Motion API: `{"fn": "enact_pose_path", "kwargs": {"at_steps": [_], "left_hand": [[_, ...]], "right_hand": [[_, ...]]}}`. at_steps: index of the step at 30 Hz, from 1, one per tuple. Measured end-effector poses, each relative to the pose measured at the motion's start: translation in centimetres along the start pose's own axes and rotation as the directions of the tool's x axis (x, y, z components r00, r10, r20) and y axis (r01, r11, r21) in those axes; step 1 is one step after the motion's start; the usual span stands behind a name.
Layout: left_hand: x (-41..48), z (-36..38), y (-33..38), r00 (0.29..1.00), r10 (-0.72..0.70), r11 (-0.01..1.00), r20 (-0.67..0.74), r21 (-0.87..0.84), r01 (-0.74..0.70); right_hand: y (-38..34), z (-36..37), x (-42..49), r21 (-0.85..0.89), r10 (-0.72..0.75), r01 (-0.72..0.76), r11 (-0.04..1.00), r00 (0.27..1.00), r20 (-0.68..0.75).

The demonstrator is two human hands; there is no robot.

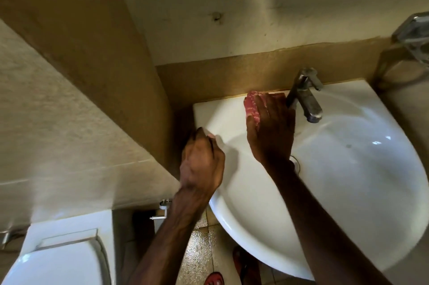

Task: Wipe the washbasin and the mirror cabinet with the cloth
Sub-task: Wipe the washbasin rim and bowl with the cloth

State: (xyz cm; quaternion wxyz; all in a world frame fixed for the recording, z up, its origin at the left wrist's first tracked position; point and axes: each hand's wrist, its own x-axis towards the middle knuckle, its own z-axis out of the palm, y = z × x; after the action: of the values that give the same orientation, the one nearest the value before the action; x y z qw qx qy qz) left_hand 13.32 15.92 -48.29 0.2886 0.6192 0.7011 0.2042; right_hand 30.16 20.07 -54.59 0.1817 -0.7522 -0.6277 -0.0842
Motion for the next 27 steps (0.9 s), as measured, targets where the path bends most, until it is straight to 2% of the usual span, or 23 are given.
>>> {"fn": "enact_pose_path", "kwargs": {"at_steps": [2,3,6,8,9,11,13,14,15,18,20,23,24,25,27], "left_hand": [[-0.1,-0.5,0.3,0.999,-0.019,0.998,-0.037,-0.066,0.016],[-0.3,-0.7,0.6,0.998,-0.028,0.994,-0.058,-0.103,0.022],[-0.5,-1.3,1.5,0.992,-0.067,0.986,-0.111,-0.16,0.049],[-0.3,-1.5,1.8,0.986,-0.051,0.989,-0.161,-0.147,0.027],[-0.1,-1.5,1.7,0.984,-0.038,0.991,-0.172,-0.135,0.015],[0.2,-1.3,1.7,0.985,-0.021,0.992,-0.17,-0.124,0.0],[0.2,-1.3,1.6,0.989,-0.03,0.993,-0.147,-0.119,0.012],[0.2,-1.1,1.4,0.991,-0.041,0.992,-0.127,-0.123,0.025],[0.2,-1.0,1.1,0.994,-0.062,0.991,-0.095,-0.122,0.05],[0.1,-0.4,0.4,0.996,-0.092,0.99,-0.016,-0.111,0.09],[0.0,0.0,0.0,0.996,-0.091,0.991,0.004,-0.099,0.091],[-0.2,0.0,-0.1,0.993,-0.122,0.985,-0.002,-0.125,0.121],[-0.3,-0.1,-0.1,0.992,-0.123,0.981,-0.006,-0.151,0.121],[-0.3,-0.2,0.0,0.993,-0.121,0.977,-0.014,-0.18,0.116],[-0.4,-0.4,0.0,0.988,-0.146,0.96,-0.051,-0.249,0.129]], "right_hand": [[-2.8,0.5,-0.7,0.089,0.116,-0.118,0.989,0.993,0.023],[-4.3,0.6,-1.0,0.14,0.114,-0.119,0.983,0.993,0.043],[-8.6,1.1,-3.2,0.347,-0.11,0.095,0.933,0.994,0.023],[-9.2,0.6,-4.0,0.597,-0.176,0.103,0.796,0.982,0.064],[-9.2,-0.1,-4.1,0.663,-0.216,0.098,0.743,0.971,0.099],[-7.7,0.1,-3.8,0.626,-0.375,0.264,0.734,0.926,0.049],[-4.8,0.8,-2.5,0.429,-0.496,0.433,0.793,0.868,0.04],[-3.4,0.8,-1.2,0.338,-0.503,0.468,0.817,0.864,0.019],[-1.9,0.5,0.0,0.271,-0.446,0.431,0.861,0.895,-0.007],[2.2,-0.2,0.8,0.151,-0.18,0.194,0.969,0.978,-0.105],[2.6,0.0,-0.3,0.083,-0.044,0.053,0.995,0.993,-0.111],[-1.6,1.3,-0.8,0.164,0.178,-0.161,0.973,0.979,-0.099],[-3.3,1.5,-0.9,0.183,0.17,-0.157,0.971,0.983,-0.062],[-4.9,1.6,-1.2,0.195,0.083,-0.078,0.978,0.996,-0.018],[-7.2,1.4,-2.8,0.275,-0.229,0.217,0.937,0.973,0.013]]}}
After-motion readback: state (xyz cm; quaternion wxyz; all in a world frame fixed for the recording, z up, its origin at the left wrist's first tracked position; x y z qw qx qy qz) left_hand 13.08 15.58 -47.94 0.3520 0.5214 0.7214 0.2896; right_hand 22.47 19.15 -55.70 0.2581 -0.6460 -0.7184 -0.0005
